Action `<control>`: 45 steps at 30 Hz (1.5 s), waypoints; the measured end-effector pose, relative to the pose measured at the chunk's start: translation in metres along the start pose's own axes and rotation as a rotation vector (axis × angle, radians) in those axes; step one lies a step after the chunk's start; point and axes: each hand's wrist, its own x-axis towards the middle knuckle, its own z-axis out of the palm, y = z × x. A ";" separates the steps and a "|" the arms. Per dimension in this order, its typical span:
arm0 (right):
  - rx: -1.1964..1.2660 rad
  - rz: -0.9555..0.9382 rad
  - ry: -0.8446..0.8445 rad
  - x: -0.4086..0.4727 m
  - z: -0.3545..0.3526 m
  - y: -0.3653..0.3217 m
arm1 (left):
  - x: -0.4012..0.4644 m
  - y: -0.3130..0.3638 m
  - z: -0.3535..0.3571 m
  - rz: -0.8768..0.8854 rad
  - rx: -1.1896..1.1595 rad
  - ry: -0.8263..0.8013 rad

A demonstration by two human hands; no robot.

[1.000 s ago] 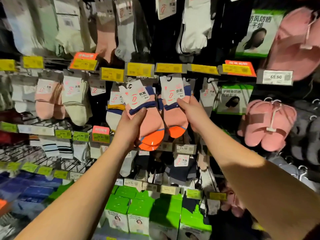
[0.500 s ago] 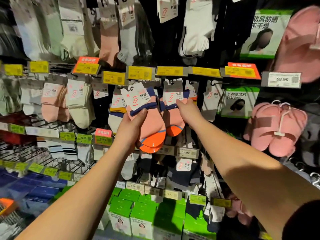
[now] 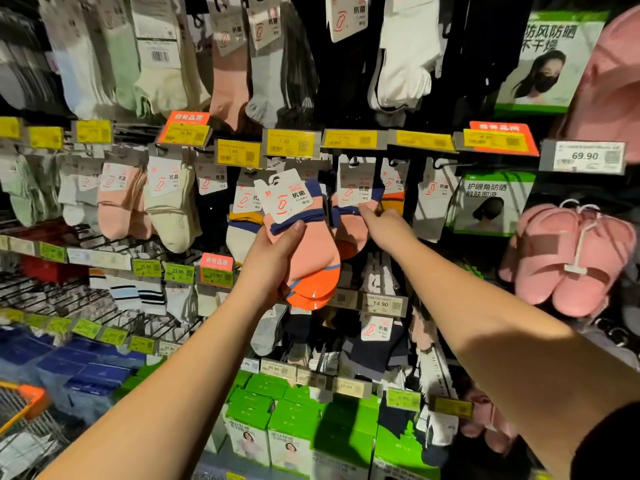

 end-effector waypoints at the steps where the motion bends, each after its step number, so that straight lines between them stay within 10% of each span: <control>1: 0.046 -0.014 0.056 -0.004 0.001 0.003 | -0.002 0.000 -0.001 -0.004 -0.009 -0.002; 9: 0.658 -0.299 -0.020 -0.088 0.009 -0.013 | -0.013 -0.002 0.009 -0.007 -0.043 0.001; 24: 0.832 -0.259 -0.249 -0.092 0.016 -0.003 | -0.019 0.004 0.018 -0.004 0.396 0.036; 30: 1.100 -0.139 -0.283 -0.080 0.016 -0.001 | -0.012 -0.006 0.012 -0.079 0.175 0.137; 45: 0.617 -0.269 -0.004 -0.027 -0.012 -0.016 | -0.006 -0.002 -0.003 -0.023 0.098 0.222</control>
